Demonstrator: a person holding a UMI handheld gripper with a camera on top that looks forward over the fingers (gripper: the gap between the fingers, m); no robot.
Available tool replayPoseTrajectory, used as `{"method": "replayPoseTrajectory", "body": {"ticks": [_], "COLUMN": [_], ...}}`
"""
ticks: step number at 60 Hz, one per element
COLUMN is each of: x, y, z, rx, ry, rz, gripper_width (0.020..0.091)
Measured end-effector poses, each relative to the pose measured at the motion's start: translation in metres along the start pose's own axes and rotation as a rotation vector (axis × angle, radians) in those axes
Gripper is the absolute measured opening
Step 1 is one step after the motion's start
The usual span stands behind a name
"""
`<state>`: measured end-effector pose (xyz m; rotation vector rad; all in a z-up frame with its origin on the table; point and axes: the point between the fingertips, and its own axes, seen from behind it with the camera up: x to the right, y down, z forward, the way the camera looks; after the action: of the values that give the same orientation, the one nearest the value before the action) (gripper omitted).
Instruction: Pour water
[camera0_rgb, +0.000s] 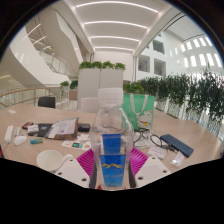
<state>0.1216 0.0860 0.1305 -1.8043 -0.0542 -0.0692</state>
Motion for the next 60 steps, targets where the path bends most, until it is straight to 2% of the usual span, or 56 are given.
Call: {"method": "replayPoseTrajectory", "body": {"ticks": [13, 17, 21, 23, 26, 29, 31, 35, 44, 60], "x": [0.005, 0.01, 0.012, 0.011, 0.013, 0.013, 0.013, 0.006, 0.0, -0.065], "y": [0.069, 0.069, 0.069, 0.07, 0.073, 0.081, 0.084, 0.081, 0.067, 0.004], "z": [0.014, 0.015, 0.015, 0.015, 0.017, 0.006, -0.003, -0.021, -0.1, -0.251], "rx": [-0.061, -0.024, -0.035, -0.049, -0.087, -0.158, -0.199, -0.224, -0.253, -0.251], "ry": [-0.019, -0.011, -0.006, -0.003, 0.004, 0.016, 0.02, -0.002, 0.064, 0.134], "rz": [0.046, 0.077, 0.094, 0.09, 0.1, 0.125, 0.145, 0.18, 0.174, 0.129], "gripper_width": [0.0458, 0.0458, 0.0455, 0.0477, 0.0517, 0.0554, 0.0632, 0.0852, 0.0832, 0.0827]}}
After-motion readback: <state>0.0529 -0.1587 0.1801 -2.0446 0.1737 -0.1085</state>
